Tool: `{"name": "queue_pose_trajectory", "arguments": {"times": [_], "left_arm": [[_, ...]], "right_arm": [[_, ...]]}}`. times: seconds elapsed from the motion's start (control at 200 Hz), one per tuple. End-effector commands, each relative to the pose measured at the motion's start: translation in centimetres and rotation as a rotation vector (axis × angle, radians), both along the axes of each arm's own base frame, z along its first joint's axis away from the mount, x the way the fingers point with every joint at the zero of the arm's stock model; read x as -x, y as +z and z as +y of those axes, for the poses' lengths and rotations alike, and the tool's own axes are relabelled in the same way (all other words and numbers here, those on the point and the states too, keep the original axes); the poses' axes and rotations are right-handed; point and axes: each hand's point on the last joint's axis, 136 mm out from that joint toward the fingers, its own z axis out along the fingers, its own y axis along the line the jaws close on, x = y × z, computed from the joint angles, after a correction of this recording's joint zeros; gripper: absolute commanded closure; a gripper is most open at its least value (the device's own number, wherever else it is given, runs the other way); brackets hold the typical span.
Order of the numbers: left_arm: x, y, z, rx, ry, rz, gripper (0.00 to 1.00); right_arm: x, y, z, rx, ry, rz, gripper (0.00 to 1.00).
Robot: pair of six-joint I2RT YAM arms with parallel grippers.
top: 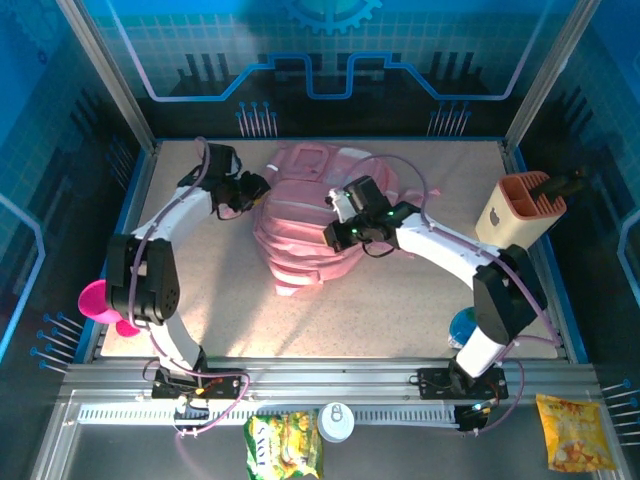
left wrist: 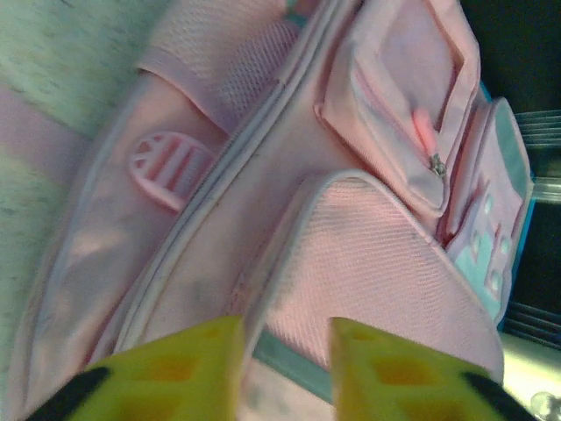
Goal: Pack the student bag
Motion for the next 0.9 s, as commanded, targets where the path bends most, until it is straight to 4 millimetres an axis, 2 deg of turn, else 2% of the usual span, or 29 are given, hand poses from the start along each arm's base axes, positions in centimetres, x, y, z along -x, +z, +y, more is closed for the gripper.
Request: {"name": "queue_pose_trajectory", "arguments": {"times": [0.0,0.05,0.18,0.32,0.42,0.56,0.67,0.805,0.895], "left_arm": [[1.7,3.2,0.8,0.052,0.057,-0.065,0.57],[2.4,3.6,0.0,0.126,0.052,-0.078,0.52],[4.3,3.4,-1.7,0.274,0.07,-0.037,0.48],[5.7,2.4,-3.0,0.316,0.101,0.009,0.46],[5.9,1.7,-4.0,0.348,0.12,0.019,0.48],[5.8,1.1,-5.8,0.424,0.158,0.02,0.53],[5.4,0.5,-6.3,0.421,0.166,0.027,0.59],[5.0,-0.1,-6.7,0.442,0.164,0.042,0.74],[5.0,-0.2,-6.5,0.425,0.168,0.042,0.83]], "right_arm": [[-0.1,2.7,4.4,-0.127,0.075,-0.01,1.0],[-0.2,2.8,5.3,-0.136,0.087,-0.006,1.0],[-0.4,2.7,6.9,-0.162,0.105,0.013,1.0],[-0.4,2.4,7.5,-0.169,0.108,0.027,1.0],[-0.3,2.3,7.5,-0.168,0.108,0.029,1.0],[-0.2,2.2,7.2,-0.158,0.102,0.027,1.0],[-0.2,2.2,7.1,-0.154,0.099,0.025,1.0],[-0.1,2.0,6.8,-0.141,0.09,0.021,1.0],[-0.3,1.5,5.9,-0.095,0.066,0.005,1.0]]}}
